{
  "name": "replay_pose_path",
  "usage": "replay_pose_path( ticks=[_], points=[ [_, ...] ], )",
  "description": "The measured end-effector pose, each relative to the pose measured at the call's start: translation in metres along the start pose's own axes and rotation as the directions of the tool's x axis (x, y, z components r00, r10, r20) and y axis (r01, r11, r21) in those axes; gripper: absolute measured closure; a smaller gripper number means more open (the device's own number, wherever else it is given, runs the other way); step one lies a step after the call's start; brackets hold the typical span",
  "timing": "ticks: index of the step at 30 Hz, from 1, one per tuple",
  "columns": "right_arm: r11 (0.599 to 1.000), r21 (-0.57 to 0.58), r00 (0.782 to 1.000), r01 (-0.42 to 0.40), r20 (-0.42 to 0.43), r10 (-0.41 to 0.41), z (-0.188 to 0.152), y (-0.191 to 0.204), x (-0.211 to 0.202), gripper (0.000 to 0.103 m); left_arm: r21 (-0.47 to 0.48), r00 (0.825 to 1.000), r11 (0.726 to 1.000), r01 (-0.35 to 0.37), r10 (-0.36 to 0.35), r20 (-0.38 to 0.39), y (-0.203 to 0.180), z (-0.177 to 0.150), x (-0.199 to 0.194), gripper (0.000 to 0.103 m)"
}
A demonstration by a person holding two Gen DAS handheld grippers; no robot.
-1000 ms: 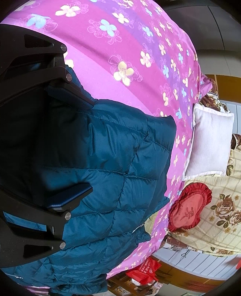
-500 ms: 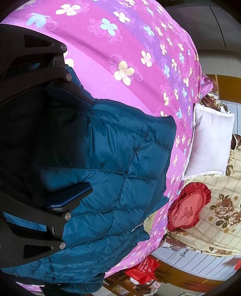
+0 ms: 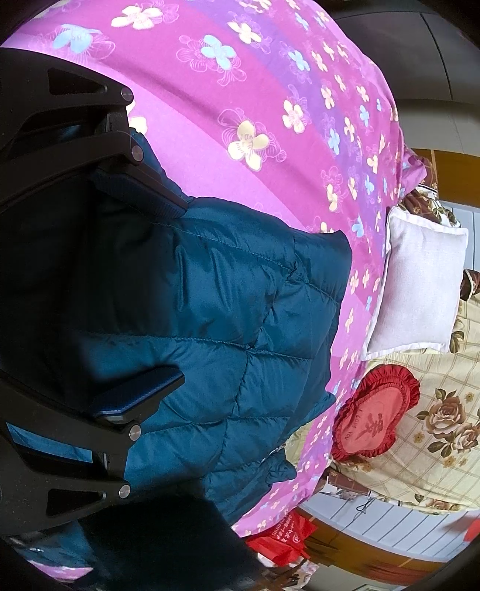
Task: Fold large clothes
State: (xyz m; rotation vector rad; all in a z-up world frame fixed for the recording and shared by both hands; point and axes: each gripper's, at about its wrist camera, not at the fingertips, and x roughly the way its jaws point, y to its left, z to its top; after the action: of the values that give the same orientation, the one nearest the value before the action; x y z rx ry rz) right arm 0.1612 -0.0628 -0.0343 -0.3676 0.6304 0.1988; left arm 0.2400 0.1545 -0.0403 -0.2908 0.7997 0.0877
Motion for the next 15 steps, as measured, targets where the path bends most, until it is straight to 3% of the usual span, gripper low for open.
replay_pose_path(
  ticks=[4,8,11,15],
  points=[
    [1.0,-0.012,1.0,-0.023,-0.015,0.023,-0.01,-0.004,-0.016,0.017,-0.007,1.0,1.0,0.006,-0.006,0.001,0.0,-0.001,0.0,0.019],
    [0.999,-0.004,0.996,0.045,-0.078,-0.045,-0.034,-0.018,-0.045,0.017,-0.019,0.999,0.999,0.042,-0.042,-0.002,0.004,-0.002,-0.004,0.019],
    [0.992,0.076,0.99,0.096,-0.115,-0.087,-0.055,-0.037,-0.071,0.015,-0.035,0.995,0.995,0.096,-0.096,-0.009,0.014,-0.005,-0.027,0.019],
    [0.964,0.215,0.965,0.158,-0.241,-0.104,-0.083,-0.079,-0.067,0.015,-0.081,0.98,0.977,0.198,-0.198,0.006,0.011,-0.013,-0.064,0.019]
  ],
)
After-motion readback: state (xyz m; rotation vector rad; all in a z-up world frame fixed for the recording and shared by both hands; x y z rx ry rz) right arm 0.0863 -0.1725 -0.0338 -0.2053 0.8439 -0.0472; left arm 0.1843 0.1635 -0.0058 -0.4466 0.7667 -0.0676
